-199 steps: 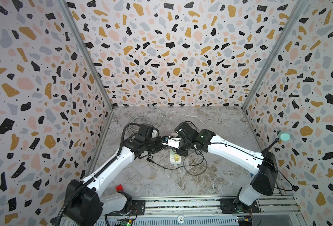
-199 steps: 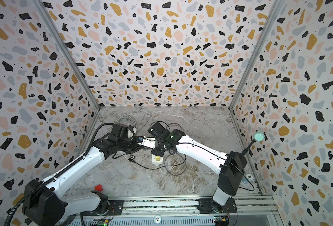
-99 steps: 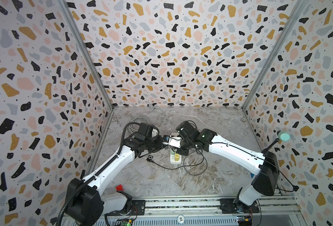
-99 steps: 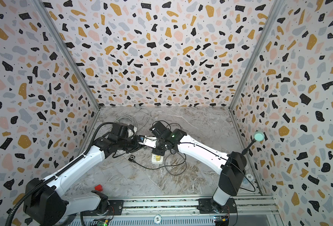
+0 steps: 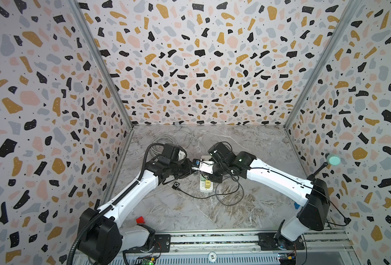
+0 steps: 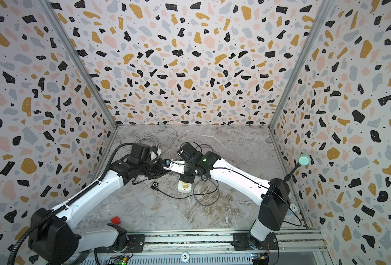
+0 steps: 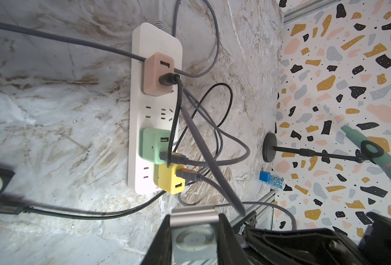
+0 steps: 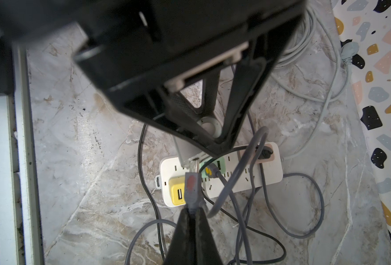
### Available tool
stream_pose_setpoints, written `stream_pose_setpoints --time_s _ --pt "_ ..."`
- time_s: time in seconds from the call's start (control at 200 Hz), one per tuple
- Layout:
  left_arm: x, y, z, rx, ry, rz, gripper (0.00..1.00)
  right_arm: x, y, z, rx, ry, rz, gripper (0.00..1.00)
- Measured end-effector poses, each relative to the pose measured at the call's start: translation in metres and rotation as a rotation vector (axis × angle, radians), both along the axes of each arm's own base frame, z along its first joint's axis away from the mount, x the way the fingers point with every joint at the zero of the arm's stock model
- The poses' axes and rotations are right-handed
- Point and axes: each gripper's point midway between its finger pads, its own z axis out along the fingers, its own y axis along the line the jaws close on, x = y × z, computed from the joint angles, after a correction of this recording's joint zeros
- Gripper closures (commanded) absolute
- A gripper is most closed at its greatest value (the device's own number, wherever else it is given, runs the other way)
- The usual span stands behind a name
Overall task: Charge mp3
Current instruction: Insert the charging cable into the MP3 player.
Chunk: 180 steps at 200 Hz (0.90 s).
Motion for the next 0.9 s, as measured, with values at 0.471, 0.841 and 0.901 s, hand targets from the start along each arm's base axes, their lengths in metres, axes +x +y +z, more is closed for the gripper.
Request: stream_pose_setpoints --time_s 0.471,0.841,0.901 --pt "-0.0009 -0.0012 0.0006 -0.01 0.0 -0.018 1.0 0.0002 -0.0003 -0.0011 -0.002 -0.014 0.016 1.0" --pt "0.001 0.0004 -0.0049 0.001 0.007 -0.026 1.0 0.0052 0.0045 -0.006 -0.031 -0.043 0.059 1.0" --pt "0.0013 0.0 -0.0055 0.006 0.011 -0.032 1.0 0.0055 0.0045 -0.0075 -0.038 -0.049 0.068 1.0"
